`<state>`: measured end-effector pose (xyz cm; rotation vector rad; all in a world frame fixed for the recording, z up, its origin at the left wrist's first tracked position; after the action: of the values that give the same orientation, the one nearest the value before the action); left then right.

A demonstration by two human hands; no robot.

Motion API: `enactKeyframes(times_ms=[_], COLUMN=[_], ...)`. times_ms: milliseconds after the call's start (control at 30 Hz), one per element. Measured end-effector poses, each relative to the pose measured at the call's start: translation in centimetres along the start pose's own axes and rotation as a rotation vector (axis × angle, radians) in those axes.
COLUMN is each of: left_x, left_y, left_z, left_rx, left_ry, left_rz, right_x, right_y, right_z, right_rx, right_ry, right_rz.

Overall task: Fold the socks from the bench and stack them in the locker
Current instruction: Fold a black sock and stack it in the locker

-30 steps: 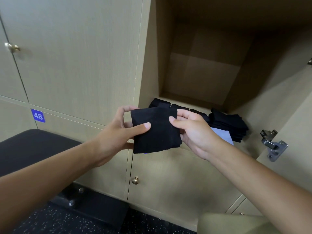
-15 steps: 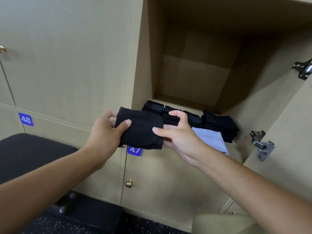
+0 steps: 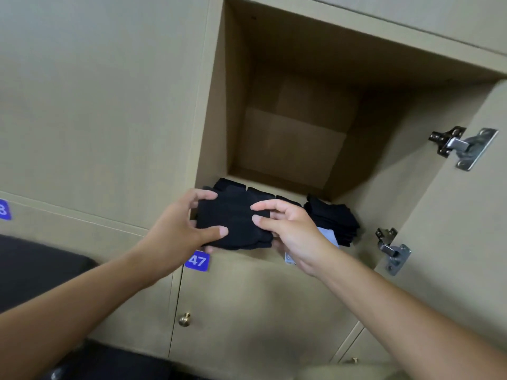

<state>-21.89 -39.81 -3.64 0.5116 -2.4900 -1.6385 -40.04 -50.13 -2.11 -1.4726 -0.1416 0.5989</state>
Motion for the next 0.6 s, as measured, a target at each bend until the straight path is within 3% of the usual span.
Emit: enactKeyframes(times_ms=[300,467,600], left_x=[0.5,0.9,1.0], left_y=[-0.9,-1.3,-1.7], left_z=[-0.2,0.1,0.5], left_rx=[0.102,0.116,0.189], left_ry=[-0.010,-0.130,-0.226], left_rz=[-0.173,-0.302,-0.561], right_x=[-4.8,-9.3,-13.0], right_y=[-1.2,-2.8,-3.6], right_z=[-1.8,-3.6,-5.0], right_rx=[0.012,-0.021,-0.043], right_ry=[0.086,0.241,0.339], right_rz=[0.055,0.076,0.098])
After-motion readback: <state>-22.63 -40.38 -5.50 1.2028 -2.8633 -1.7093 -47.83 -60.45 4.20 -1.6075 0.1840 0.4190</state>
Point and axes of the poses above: each hand's wrist, its own z-axis away from the middle knuckle, its own x-axis out of the palm, y = z × x, the point moved 3 cm from there along -z, towards the middle knuckle, and after that the axes turned 12 degrees about x, right-handed, at the moved point
